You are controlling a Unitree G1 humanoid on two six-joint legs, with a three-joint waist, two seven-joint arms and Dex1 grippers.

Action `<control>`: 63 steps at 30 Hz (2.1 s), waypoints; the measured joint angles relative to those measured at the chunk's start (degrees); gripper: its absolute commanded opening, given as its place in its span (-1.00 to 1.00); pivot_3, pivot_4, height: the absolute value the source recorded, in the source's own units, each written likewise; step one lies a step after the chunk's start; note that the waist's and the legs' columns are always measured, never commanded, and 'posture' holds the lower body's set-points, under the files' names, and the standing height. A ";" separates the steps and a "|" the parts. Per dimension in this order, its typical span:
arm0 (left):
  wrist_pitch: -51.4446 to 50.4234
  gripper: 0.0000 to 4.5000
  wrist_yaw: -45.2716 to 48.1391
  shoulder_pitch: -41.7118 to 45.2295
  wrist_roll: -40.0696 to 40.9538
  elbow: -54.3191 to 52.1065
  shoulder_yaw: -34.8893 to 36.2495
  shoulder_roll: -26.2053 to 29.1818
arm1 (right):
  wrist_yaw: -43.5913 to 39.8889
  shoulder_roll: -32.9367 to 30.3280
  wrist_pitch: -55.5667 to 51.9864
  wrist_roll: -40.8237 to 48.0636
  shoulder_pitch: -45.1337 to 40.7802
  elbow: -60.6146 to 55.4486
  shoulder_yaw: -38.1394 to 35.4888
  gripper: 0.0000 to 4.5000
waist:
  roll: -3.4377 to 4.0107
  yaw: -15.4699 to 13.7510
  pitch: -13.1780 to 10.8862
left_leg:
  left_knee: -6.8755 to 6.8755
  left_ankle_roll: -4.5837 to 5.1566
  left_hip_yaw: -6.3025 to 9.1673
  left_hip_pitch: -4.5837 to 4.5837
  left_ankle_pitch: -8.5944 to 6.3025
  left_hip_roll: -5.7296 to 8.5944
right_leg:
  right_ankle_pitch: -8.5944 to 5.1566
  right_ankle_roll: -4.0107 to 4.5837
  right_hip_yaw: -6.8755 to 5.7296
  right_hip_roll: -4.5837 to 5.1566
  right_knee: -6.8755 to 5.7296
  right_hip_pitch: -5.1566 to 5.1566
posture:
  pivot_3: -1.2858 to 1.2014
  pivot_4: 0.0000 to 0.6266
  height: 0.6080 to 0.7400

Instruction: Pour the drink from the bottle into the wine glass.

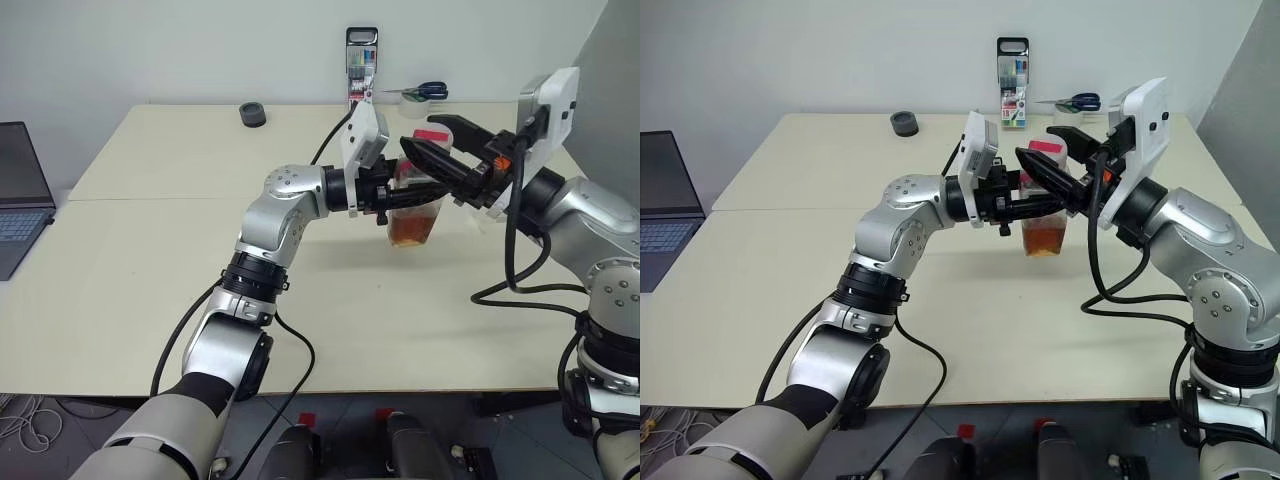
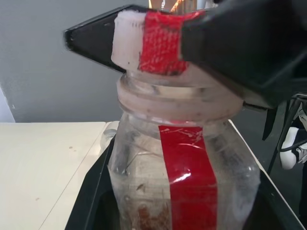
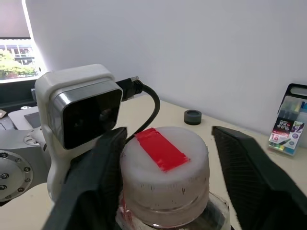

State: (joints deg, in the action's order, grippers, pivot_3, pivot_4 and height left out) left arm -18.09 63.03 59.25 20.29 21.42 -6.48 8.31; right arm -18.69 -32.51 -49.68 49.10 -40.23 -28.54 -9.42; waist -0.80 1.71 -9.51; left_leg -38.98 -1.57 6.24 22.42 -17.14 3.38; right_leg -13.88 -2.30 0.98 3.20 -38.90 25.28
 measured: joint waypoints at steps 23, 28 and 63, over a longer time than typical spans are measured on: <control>-0.13 -0.20 0.09 0.04 0.72 -0.29 0.00 0.44 | -15.88 -14.76 2.66 -0.02 -8.09 14.79 -4.85 -0.16 | 0.00 0.15 0.00 | 0.01 0.03 -0.12 0.00 -0.01 -0.03 | 0.00 0.00 0.04 -0.01 -0.01 -0.01 | 0.03 -0.52 1.00; -0.20 -0.20 -0.17 0.01 0.73 -0.32 -0.08 0.26 | -10.21 -12.71 5.39 -3.87 2.00 8.82 -8.48 -0.16 | -0.11 -0.25 0.06 | 0.00 0.02 0.01 0.03 -0.01 -0.02 | 0.00 -0.01 -0.04 0.02 0.08 -0.06 | 0.03 -0.52 1.00; -0.58 -0.20 -0.49 -0.79 0.90 -1.95 -0.46 0.35 | 13.82 17.07 24.08 -32.16 34.73 16.81 -4.97 0.99 | -0.08 0.10 0.12 | 0.12 0.02 -0.22 -0.55 0.00 -0.02 | -0.01 -0.03 0.26 -0.10 -0.05 -0.35 | 0.03 -0.52 1.00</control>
State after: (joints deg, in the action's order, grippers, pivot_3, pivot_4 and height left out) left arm -18.67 62.53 58.45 21.19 19.47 -6.94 8.66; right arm -4.87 -15.44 -25.60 16.94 -5.50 -11.73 -14.39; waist -0.88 1.81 -9.38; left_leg -38.86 -1.55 6.01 21.86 -17.13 3.35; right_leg -13.89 -2.33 1.24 3.10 -38.95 24.93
